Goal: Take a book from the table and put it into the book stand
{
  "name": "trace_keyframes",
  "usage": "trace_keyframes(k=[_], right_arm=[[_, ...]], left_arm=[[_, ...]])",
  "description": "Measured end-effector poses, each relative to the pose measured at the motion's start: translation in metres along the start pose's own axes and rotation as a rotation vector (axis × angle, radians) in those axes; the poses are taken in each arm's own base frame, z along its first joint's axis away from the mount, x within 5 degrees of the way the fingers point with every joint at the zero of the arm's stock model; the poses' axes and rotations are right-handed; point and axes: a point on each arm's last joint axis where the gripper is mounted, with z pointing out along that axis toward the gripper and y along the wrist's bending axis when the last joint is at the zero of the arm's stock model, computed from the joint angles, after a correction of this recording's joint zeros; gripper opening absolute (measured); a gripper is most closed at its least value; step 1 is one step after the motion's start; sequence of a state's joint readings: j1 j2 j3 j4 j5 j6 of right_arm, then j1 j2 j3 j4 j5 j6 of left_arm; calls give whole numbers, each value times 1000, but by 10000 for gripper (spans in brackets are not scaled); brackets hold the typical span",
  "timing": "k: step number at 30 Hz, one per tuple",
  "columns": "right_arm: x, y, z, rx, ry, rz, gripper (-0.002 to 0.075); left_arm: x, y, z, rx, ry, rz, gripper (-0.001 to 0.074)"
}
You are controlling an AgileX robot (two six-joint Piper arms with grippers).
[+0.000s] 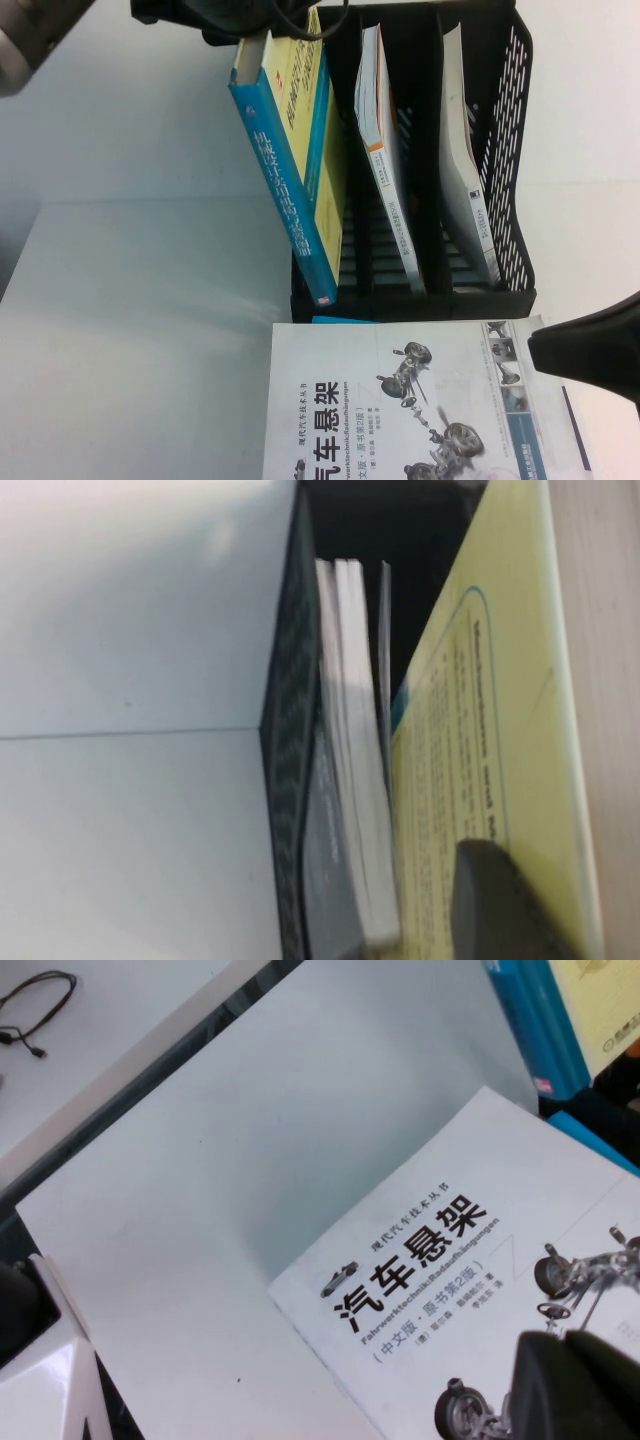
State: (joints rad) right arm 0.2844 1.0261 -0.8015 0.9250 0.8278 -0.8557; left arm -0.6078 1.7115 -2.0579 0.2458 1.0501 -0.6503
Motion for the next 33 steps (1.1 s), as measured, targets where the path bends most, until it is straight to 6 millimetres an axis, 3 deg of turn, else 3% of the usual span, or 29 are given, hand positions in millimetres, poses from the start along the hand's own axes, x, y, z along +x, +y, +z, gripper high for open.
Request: trace_keyframes(k=[16,22,25,28,30,33], right_arm=[[1,0,0,-1,8,10,-3],[2,1,0,-7,17,6,-3],[3,1,0,-4,34,-6,-3],[5,0,-1,2,55,-20,-3],[6,0,-1,8,64,-29,-3],[2,0,-4,30,63,-60,-3]], left_arm=[[-3,-11,64,-46,-67,43,188],[-2,-6,87,-76,-79,55,188],[-2,-6,88,-80,-73,53,191],[-9,-4,77,-87,-119,68,257],[-19,-1,57,-104,-169,81,305],[-28,7,27,-155,-202,100,279]])
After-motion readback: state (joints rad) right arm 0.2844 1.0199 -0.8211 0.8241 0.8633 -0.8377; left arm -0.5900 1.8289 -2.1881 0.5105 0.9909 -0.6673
